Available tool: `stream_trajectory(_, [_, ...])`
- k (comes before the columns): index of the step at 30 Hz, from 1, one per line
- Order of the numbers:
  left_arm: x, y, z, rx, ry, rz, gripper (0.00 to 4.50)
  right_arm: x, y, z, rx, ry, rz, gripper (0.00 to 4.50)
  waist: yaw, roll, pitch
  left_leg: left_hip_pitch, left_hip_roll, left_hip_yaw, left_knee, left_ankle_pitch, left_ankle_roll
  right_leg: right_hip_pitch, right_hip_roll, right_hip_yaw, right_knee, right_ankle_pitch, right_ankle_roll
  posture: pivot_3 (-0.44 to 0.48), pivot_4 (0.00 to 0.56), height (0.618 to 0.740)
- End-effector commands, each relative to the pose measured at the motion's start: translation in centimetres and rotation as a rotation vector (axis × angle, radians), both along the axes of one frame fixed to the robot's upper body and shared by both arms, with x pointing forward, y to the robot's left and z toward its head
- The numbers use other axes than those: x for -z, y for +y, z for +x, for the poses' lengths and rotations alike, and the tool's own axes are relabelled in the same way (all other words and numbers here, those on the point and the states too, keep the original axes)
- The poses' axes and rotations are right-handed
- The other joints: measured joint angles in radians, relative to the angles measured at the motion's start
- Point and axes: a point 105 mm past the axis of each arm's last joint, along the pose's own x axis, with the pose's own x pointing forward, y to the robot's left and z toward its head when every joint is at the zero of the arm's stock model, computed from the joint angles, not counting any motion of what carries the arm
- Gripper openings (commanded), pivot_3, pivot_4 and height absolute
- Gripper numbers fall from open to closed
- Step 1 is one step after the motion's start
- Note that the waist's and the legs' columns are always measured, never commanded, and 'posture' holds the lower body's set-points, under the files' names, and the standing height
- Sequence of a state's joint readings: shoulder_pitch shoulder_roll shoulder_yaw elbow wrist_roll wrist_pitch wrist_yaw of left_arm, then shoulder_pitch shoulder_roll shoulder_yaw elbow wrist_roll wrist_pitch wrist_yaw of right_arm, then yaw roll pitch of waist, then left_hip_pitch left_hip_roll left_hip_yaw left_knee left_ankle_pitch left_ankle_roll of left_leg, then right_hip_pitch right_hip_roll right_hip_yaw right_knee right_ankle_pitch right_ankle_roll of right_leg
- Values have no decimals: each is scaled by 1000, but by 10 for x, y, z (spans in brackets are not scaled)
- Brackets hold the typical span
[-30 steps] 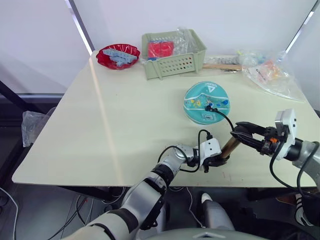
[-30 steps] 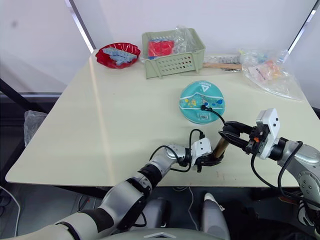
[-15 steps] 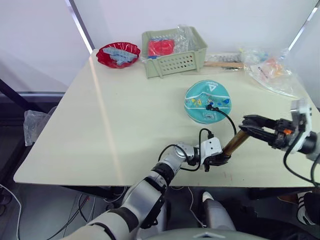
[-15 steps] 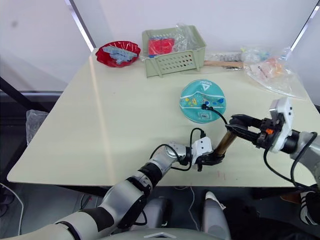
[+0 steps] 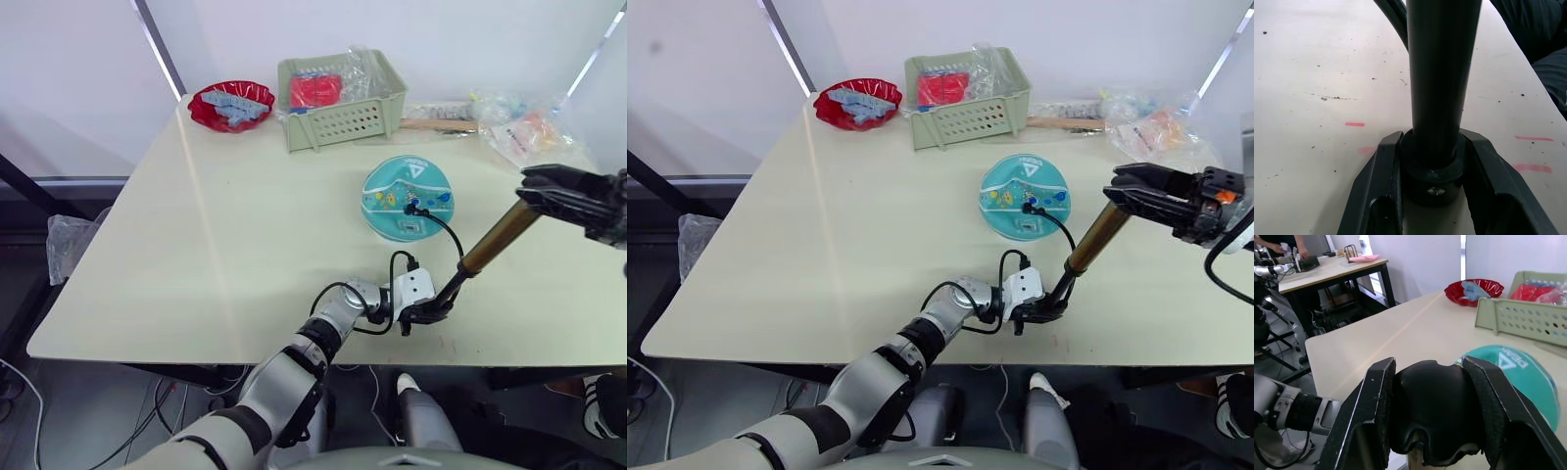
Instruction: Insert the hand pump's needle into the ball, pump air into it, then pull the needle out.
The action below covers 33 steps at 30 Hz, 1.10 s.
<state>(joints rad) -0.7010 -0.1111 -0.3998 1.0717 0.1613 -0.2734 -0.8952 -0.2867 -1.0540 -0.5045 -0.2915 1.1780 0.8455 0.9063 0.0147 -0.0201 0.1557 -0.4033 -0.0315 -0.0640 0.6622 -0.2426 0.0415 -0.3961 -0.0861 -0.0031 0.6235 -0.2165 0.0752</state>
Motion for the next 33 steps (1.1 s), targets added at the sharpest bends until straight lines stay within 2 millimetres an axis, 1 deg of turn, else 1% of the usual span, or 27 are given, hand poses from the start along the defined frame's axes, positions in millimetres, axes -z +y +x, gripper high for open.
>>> stream_trajectory(1, [47,33,-14,-38,121,167,1188,-30,-11,-7,41,-127,4,1679,0,0,0,0,0,0,0,0,0,0,0,0,0,0,0,0,150,737])
stream_trajectory(6, [48,33,-15,-33,121,170,1188,-2,-9,-4,42,-49,-59,1679,0,-1,0,0,0,0,0,0,0,0,0,0,0,0,0,0,150,737])
stream_trajectory(7, [48,32,-16,-31,120,170,1188,9,-8,-3,42,-21,-76,1679,0,-1,0,0,0,0,0,0,0,0,0,0,0,0,0,0,150,737])
stream_trajectory(11, [48,32,-15,-28,113,174,1188,44,-4,1,51,42,-121,1679,0,-5,-3,1,0,-1,-1,0,0,1,0,0,0,0,0,0,150,737])
stream_trajectory(12, [48,32,-15,-27,111,174,1188,50,-3,2,54,50,-124,1679,0,-6,-4,2,1,0,-1,0,0,2,0,0,0,0,0,0,150,737])
stream_trajectory(13, [48,32,-15,-30,111,174,1188,65,0,4,57,72,-127,1679,0,-8,-5,3,1,-1,-1,0,0,2,0,0,0,0,0,0,150,737])
stream_trajectory(15, [48,33,-15,-34,112,173,1188,84,4,6,68,90,-114,1679,-1,-16,-12,4,1,-1,-2,0,0,3,-1,0,0,0,0,0,150,737])
stream_trajectory(17, [48,33,-14,-36,112,173,1188,100,7,5,64,108,-121,1679,-1,-16,-12,4,2,-1,-3,0,-1,3,-1,-1,-1,0,0,0,150,737])
stream_trajectory(27, [48,33,-14,-37,111,175,1188,155,18,7,98,132,-162,1679,-1,-15,-13,5,2,-1,-3,0,-1,2,0,-1,-1,0,0,0,150,737])
stream_trajectory(30, [47,32,-14,-39,110,174,1188,162,20,9,112,126,-168,1679,-1,-14,-14,5,2,-1,-3,0,-1,2,0,-1,-1,0,0,0,150,737])
stream_trajectory(33, [47,32,-13,-39,110,174,1188,164,22,10,113,122,-167,1679,-1,-14,-14,5,2,-1,-3,0,-1,2,1,-1,-1,0,0,0,150,737])
